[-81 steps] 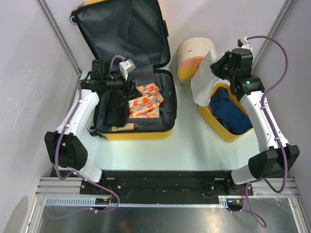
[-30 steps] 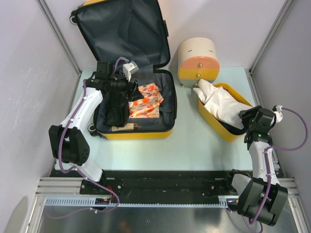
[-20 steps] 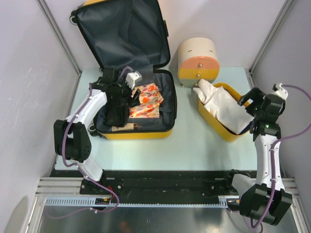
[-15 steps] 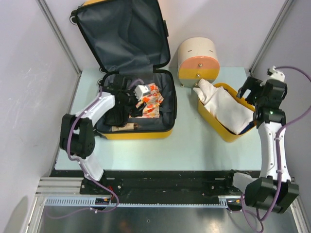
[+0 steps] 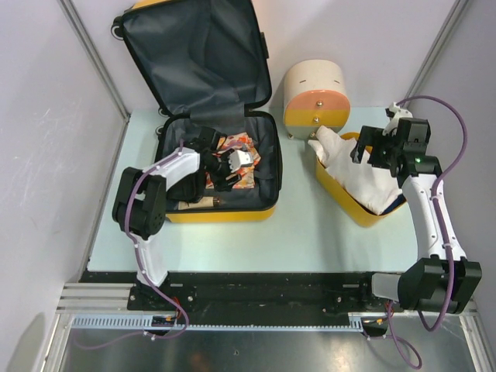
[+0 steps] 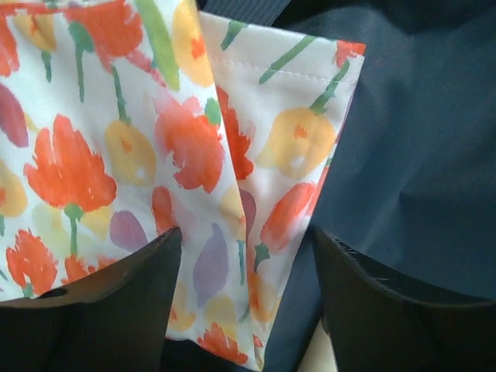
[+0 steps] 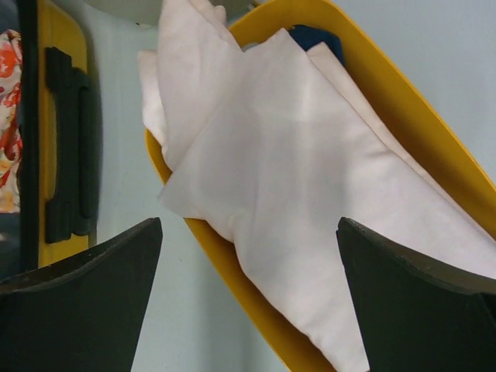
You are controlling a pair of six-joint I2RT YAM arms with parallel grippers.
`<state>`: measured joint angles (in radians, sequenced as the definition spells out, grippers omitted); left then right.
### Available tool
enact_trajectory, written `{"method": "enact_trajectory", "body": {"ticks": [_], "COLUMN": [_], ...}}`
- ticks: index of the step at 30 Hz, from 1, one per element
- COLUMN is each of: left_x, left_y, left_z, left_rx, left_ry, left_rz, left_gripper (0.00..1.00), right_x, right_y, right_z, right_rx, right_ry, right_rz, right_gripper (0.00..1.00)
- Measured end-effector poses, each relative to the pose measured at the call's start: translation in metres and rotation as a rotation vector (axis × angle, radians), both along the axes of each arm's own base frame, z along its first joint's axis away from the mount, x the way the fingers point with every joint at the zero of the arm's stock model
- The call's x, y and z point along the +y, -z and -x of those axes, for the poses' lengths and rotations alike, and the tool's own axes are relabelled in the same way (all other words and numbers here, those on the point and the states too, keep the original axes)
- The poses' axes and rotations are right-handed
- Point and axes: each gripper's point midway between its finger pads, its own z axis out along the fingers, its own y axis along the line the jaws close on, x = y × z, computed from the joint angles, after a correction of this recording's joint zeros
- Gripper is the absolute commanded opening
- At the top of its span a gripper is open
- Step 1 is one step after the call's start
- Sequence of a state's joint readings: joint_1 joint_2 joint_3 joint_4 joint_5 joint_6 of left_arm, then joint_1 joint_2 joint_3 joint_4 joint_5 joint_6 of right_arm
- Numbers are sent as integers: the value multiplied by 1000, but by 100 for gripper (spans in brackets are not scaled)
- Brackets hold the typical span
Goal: Open, take out, and arrange the luggage
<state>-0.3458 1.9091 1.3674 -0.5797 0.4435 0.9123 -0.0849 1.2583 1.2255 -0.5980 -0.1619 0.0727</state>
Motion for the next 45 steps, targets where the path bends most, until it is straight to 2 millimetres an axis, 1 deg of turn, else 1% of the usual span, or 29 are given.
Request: {"method": "enact_trajectory", "body": {"ticks": [2,3,5,6,9,13,15,20,24,26,29,32,38,42,45], "left_x": [-2,-3,-5,-6,-6,-8,-7,-5,-4,-4,-6,-6,-5,-7,-9], "left_y": [3,4,5,6,6,-1,-2,-8,-21,-29,-42,-52,-64,-69,-71], "left_z": [0,3,9,11,17,9,8,2,0,-2,-10,-17,-25,-28,-28], "left_rx": [-2,12,32,41,62,35,38,21,5,-5,-18,-30,-41,-46,-42], "left_ry": [10,15,23,27,29,12,-6,-28,-52,-62,-86,-105,-127,-130,-130], "left_rz": [-3,-2,0,2,8,23,30,48,70,86,120,143,174,186,200], "left_gripper": [50,42,36,26,11,6,0,0,0,0,0,0,0,0,0], "right_x": [5,7,13,18,35,58,70,95,117,134,169,206,279,317,345], "right_y": [-3,-5,-6,-6,-9,-11,-12,-14,-13,-12,-5,7,49,76,91], "right_z": [-2,-3,-3,-3,-3,-5,-6,-8,-12,-16,-23,-29,-36,-36,-33], "right_rx": [-8,-13,-17,-18,-32,-57,-72,-107,-149,-183,-253,-329,-483,-575,-653], "right_ry": [-20,-31,-57,-77,-153,-250,-305,-420,-522,-598,-759,-936,-1254,-1386,-1458], "right_rz": [-11,-16,-24,-27,-31,-28,-24,-4,51,97,168,230,300,348,393], "right_gripper": [100,100,100,100,100,100,100,100,100,100,100,100,100,100,100]}}
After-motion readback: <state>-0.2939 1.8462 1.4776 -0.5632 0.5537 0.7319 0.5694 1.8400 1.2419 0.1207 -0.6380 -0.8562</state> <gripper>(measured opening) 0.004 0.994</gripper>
